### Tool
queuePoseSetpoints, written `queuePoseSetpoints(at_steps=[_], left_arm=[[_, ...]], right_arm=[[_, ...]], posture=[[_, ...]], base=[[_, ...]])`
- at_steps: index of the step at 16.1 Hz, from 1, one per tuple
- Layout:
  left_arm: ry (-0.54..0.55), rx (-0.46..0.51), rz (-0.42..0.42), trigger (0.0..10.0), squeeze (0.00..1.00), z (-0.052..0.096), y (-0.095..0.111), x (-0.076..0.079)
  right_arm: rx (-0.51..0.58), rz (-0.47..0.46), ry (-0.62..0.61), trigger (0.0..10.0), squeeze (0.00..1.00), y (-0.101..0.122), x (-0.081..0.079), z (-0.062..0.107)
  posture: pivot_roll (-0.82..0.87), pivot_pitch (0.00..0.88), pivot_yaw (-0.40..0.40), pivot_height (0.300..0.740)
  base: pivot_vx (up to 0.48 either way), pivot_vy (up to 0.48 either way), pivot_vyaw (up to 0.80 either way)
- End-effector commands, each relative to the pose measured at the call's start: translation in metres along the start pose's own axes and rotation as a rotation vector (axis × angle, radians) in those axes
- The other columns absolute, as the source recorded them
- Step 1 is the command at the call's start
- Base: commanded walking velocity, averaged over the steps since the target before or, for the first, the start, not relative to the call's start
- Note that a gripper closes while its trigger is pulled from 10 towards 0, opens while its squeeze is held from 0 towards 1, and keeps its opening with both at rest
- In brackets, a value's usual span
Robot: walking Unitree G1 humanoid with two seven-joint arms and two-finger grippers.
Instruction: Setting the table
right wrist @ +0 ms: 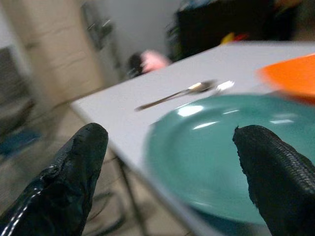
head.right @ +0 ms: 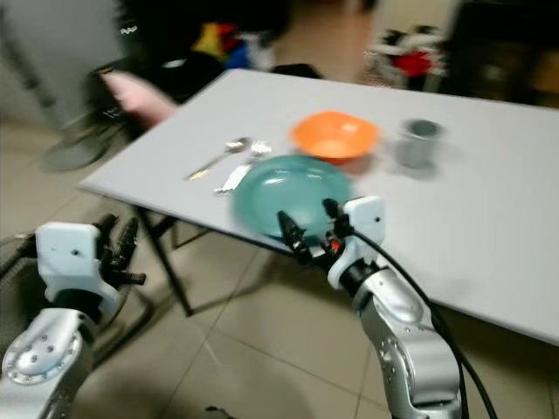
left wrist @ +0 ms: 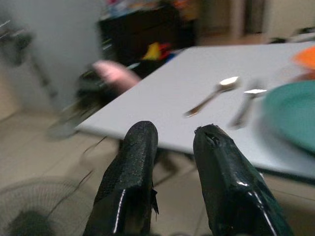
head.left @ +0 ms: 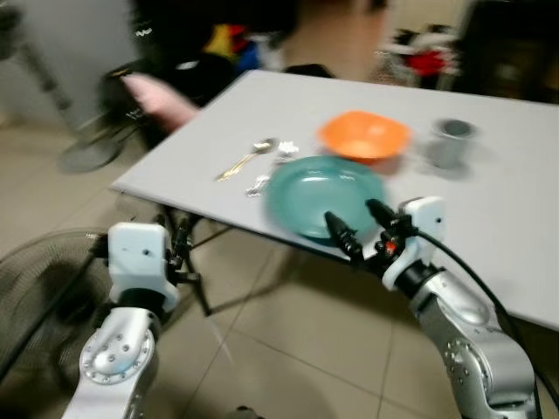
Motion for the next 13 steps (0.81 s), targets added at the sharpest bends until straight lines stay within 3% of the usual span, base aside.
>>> queuePoseSetpoints(at_steps=[1,5,7,13], left_arm=[[0.019,-0.004,-0.004,10.0,0.0,0.003,0.001,-0.003],[0.027,0.015,-0.019,10.0,0.0,0.011,0.01,0.0],[0.022,0.016,-0.019,10.0,0.0,0.01,0.011,0.0],[0.041,0.006,-0.001,10.0,0.0,0.012,0.011,-0.004]], right_arm=[[0.011,-0.011,0.04,10.0,0.0,0.005,-0.007,-0.001],[0.041,-0.012,0.129,10.0,0.0,0.018,-0.02,-0.004],[0.047,0.001,0.098,10.0,0.0,0.019,-0.018,-0.005],[-0.016,-0.054,0.115,10.0,0.0,0.003,-0.02,-0.004]], posture=[[-0.04,0.0,0.042,0.74],[-0.04,0.0,0.025,0.74],[-0.04,0.0,0.03,0.74],[-0.03,0.0,0.022,0.74]], base=[[0.0,0.0,0.8],[0.0,0.0,0.8],[0.0,0.0,0.8],[0.0,0.0,0.8]])
Point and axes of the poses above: a point about 5 cm out from each wrist's last joint towards the gripper, its own z axis pointing back from the gripper into the wrist, its own y axis along the axis of the wrist's last joint, x = y × z, the point moved 6 cm from there along -z, pointing out of the wrist towards the gripper, and after that the axes turned 7 degrees about z, right-handed, at the moved point
